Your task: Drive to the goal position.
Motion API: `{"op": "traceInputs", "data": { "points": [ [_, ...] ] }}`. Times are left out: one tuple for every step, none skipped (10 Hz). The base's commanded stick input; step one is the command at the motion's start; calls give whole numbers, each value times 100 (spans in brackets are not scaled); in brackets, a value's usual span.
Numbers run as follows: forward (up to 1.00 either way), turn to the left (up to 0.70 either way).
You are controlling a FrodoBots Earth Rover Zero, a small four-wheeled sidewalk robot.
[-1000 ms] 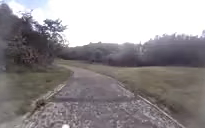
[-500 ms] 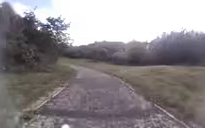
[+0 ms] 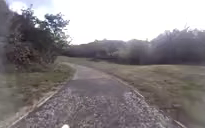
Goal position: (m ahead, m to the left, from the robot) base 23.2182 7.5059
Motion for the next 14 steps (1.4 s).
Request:
{"op": "traceInputs", "data": {
  "points": [
    [100, 4],
    [100, 4],
    [100, 3],
    [100, 24],
    [100, 37],
    [100, 26],
    [100, 9],
    [100, 3],
    [100, 3],
    [100, 3],
    [100, 3],
    [100, 3],
    [100, 3],
    [100, 8]
  ]
}}
